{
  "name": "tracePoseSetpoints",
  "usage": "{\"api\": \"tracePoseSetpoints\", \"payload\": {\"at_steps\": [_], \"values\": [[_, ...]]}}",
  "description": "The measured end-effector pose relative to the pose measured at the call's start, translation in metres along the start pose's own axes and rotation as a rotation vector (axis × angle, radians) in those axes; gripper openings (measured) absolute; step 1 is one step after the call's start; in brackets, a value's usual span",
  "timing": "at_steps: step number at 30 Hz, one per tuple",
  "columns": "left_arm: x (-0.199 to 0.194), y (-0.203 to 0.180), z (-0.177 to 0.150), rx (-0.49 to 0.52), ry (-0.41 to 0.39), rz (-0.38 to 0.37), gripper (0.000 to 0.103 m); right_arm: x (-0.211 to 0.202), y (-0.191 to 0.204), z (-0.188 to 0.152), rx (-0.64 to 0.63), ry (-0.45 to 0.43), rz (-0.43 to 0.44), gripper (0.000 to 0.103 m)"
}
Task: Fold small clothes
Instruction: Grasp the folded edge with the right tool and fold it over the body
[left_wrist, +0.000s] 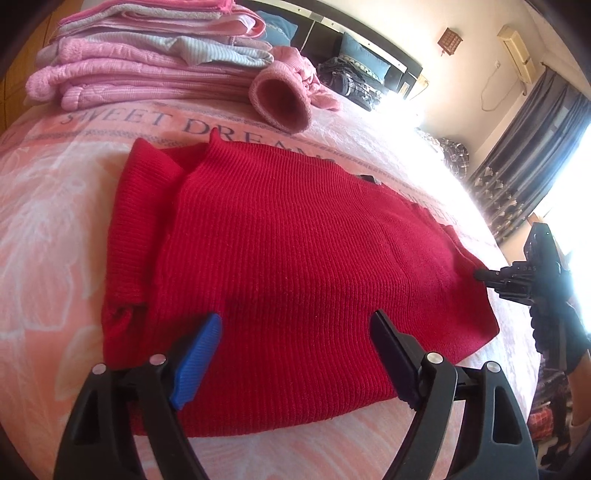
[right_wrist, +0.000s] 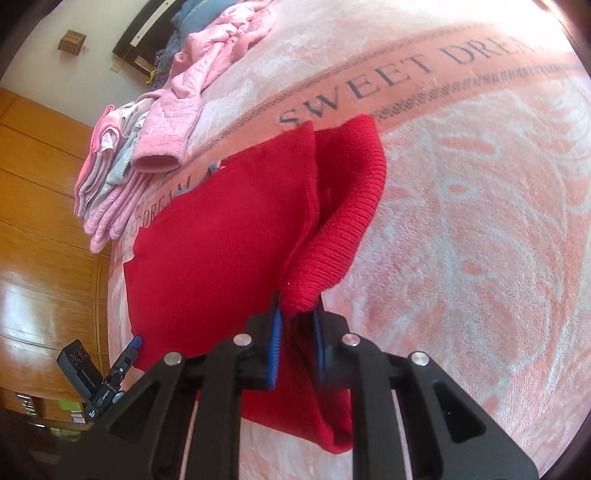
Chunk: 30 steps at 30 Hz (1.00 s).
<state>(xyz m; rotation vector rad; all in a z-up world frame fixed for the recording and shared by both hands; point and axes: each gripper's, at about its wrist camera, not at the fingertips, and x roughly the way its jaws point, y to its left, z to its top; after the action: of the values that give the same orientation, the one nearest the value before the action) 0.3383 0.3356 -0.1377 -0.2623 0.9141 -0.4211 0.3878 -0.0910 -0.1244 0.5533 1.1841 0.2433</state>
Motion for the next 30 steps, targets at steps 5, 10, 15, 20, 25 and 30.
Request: {"api": "tracePoseSetpoints", "payload": {"at_steps": [5, 10, 15, 20, 25, 30], "values": [[-0.010, 0.012, -0.005, 0.006, 0.003, -0.016, 0.083, 0.002, 0.068, 0.006, -0.086, 0.005, -0.005, 0.013], [-0.014, 0.025, -0.011, -0.006, 0.009, -0.035, 0.083, 0.025, 0.140, 0.003, -0.186, 0.030, 0.011, 0.013], [-0.019, 0.030, -0.013, -0.006, 0.005, -0.050, 0.083, 0.072, 0.188, -0.009, -0.243, 0.096, -0.013, 0.013], [-0.019, 0.032, -0.014, -0.015, 0.005, -0.062, 0.083, 0.114, 0.197, -0.028, -0.266, 0.151, -0.070, 0.017], [-0.020, 0.032, -0.013, -0.025, 0.009, -0.066, 0.083, 0.102, 0.197, -0.035, -0.265, 0.156, 0.005, 0.033], [-0.038, 0.034, -0.003, -0.078, -0.030, -0.106, 0.083, 0.058, 0.206, -0.054, -0.382, 0.117, -0.017, 0.049]]}}
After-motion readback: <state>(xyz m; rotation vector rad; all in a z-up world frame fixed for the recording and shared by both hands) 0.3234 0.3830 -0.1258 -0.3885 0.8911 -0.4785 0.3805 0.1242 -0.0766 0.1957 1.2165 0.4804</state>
